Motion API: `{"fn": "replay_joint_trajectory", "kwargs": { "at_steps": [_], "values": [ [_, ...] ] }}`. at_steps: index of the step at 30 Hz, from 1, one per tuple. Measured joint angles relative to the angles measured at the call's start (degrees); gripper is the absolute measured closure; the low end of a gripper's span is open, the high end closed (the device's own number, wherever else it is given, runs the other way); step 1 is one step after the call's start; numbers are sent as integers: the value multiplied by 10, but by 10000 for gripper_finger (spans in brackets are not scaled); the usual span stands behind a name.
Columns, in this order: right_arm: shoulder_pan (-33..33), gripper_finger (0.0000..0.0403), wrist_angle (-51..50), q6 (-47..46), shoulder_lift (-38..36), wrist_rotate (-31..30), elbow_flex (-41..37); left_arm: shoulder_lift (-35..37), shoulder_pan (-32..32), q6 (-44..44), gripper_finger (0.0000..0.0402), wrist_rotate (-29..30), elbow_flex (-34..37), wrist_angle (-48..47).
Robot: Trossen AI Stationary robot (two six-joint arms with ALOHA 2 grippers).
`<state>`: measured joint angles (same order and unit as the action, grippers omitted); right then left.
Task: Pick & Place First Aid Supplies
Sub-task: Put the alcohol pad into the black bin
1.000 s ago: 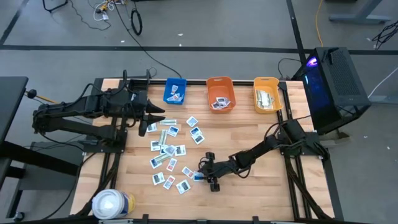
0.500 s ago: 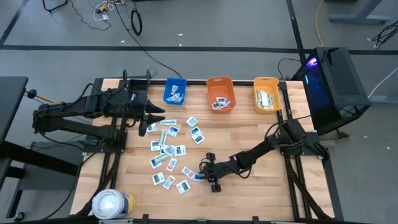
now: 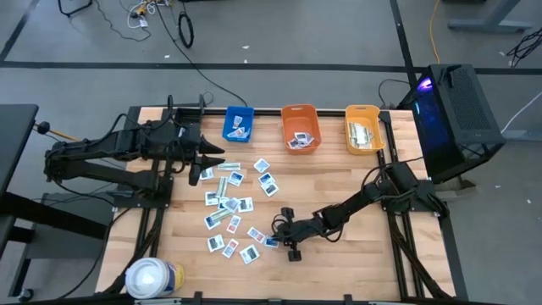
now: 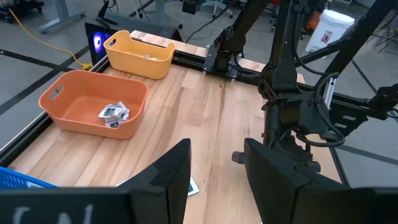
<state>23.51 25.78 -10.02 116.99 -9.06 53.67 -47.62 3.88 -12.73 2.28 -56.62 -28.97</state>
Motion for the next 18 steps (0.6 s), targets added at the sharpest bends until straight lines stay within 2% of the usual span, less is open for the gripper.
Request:
{"fn": "replay_joint_trajectory", "kwargs": {
  "at_steps": [9, 18],
  "values": [
    [0, 396, 2, 0, -1, -2, 1, 0, 0, 0, 248, 0, 0, 0],
    [-1, 399, -1, -4, -24, 10, 2, 0, 0, -1, 248, 0, 0, 14]
  ]
}}
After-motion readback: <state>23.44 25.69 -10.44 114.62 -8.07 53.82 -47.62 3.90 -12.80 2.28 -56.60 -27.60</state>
